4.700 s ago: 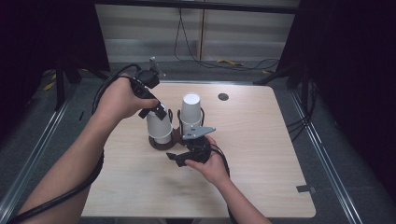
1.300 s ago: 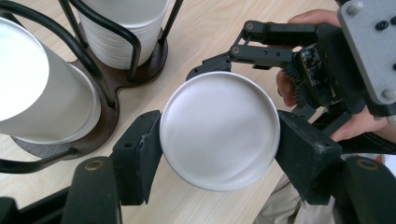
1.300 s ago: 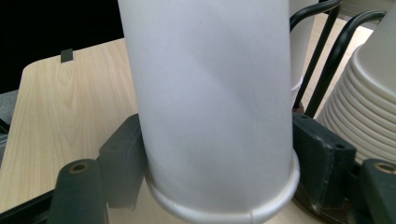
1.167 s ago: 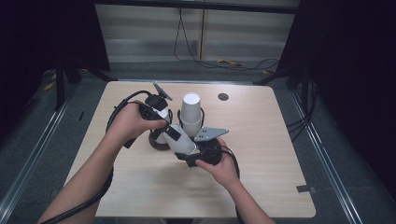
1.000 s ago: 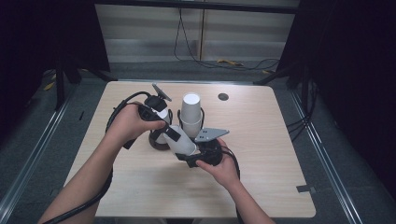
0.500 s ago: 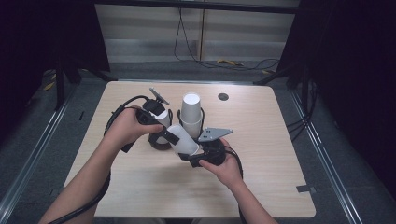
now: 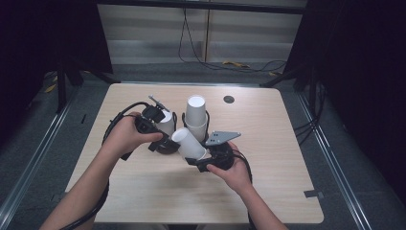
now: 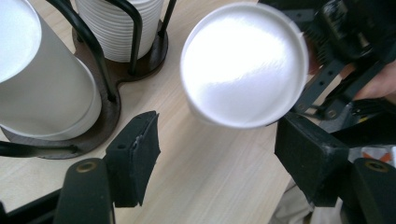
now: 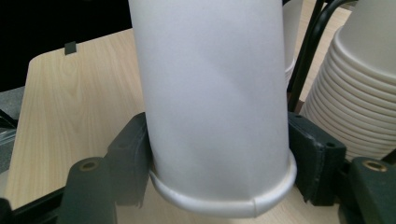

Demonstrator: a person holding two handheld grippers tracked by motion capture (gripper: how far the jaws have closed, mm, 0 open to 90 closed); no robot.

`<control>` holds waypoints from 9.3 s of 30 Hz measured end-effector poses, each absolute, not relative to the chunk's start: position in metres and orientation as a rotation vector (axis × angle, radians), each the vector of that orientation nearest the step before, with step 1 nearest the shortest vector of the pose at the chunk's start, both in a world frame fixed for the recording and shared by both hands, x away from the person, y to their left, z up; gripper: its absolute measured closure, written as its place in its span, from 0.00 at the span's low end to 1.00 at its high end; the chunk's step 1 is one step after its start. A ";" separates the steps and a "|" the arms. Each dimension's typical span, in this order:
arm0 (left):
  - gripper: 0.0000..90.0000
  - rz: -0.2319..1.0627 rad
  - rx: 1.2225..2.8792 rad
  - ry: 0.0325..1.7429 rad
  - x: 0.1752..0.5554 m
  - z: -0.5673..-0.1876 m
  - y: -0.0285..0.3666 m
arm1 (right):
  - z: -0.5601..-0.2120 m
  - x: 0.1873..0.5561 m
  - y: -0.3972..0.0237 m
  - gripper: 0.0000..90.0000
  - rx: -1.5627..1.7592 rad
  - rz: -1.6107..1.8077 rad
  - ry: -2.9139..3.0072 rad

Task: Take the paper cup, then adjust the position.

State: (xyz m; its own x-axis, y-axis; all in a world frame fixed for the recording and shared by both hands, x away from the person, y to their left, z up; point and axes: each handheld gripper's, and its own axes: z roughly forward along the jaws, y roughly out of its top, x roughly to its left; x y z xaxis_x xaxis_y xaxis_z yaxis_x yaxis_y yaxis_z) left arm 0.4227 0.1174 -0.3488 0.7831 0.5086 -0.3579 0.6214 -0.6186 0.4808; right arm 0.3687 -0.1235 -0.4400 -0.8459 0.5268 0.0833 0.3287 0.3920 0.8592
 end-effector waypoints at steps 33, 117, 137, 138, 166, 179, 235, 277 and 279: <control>0.30 -0.113 2.355 0.642 0.406 -0.363 0.120 | -0.442 0.363 -0.146 0.34 0.774 1.274 2.596; 0.38 -0.339 2.329 0.376 0.395 -0.411 0.102 | -0.449 0.360 -0.127 0.26 0.558 1.211 2.871; 0.38 -0.314 2.232 0.471 0.401 -0.400 0.123 | -0.453 0.358 -0.157 0.21 0.677 1.284 2.759; 0.38 -0.313 2.229 0.471 0.401 -0.400 0.123 | -0.454 0.357 -0.159 0.21 0.686 1.295 2.753; 0.37 -0.312 2.136 0.443 0.399 -0.387 0.106 | -0.474 0.351 -0.161 0.25 0.826 1.488 2.592; 0.37 -0.321 2.139 0.460 0.401 -0.391 0.109 | -0.468 0.353 -0.162 0.25 0.814 1.477 2.585; 0.38 -0.356 2.126 0.460 0.402 -0.400 0.091 | -0.454 0.353 -0.149 0.23 0.696 1.520 2.620; 0.26 -0.136 2.340 0.226 0.389 -0.396 0.078 | -0.447 0.357 -0.156 0.33 0.540 1.210 2.850; 0.27 -0.145 2.343 0.225 0.389 -0.396 0.076 | -0.447 0.357 -0.156 0.33 0.534 1.200 2.856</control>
